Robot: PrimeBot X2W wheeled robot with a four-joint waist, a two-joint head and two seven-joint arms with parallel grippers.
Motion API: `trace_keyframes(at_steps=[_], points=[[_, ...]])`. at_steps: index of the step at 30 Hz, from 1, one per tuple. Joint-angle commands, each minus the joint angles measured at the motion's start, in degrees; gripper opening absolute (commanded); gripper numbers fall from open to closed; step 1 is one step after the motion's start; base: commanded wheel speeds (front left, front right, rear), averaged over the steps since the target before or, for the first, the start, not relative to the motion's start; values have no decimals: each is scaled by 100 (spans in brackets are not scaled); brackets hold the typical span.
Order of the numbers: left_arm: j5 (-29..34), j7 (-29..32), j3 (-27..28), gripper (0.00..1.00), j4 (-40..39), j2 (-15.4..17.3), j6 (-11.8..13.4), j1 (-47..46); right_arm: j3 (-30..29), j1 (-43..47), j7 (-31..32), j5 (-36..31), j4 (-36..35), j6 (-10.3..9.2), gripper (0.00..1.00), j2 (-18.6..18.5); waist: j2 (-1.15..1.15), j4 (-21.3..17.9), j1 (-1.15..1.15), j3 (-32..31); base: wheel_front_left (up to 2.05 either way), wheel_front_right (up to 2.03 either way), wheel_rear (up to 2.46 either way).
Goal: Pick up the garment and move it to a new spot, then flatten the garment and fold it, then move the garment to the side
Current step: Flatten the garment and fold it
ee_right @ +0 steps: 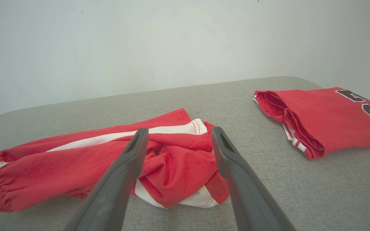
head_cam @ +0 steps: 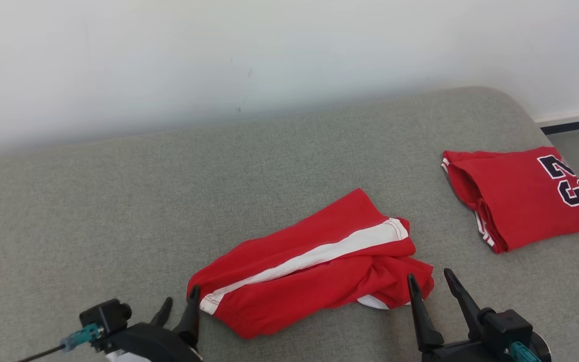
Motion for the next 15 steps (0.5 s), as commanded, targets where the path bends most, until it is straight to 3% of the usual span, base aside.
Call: trace_keyframes(at_steps=[1, 5, 7, 11, 15], points=[[150, -98, 4, 100, 3, 62, 38, 123, -16, 55, 24, -37, -23, -17, 100, 17, 0, 21, 0, -91, 0, 0, 0], [566, -346, 372, 100, -139, 66, 204, 417, -100, 119, 60, -84, -87, -16, 100, 14, 0, 121, 0, -199, 0, 0, 0], [1085, -368, 878, 100, -374, 19, 333, 579, -165, 159, 56, -76, -114, -16, 100, 17, 0, 201, 0, -243, 0, 0, 0], [2417, -362, 2036, 100, -1036, -414, 419, 1309, -256, 189, 28, -84, -141, -16, 100, 15, 0, 364, 0, -314, 0, 0, 0], [3829, -364, 2957, 100, -1723, -978, 218, 1974, -324, 194, -11, -78, -136, -17, 100, 16, 0, 523, 0, -368, 0, 0, 0]])
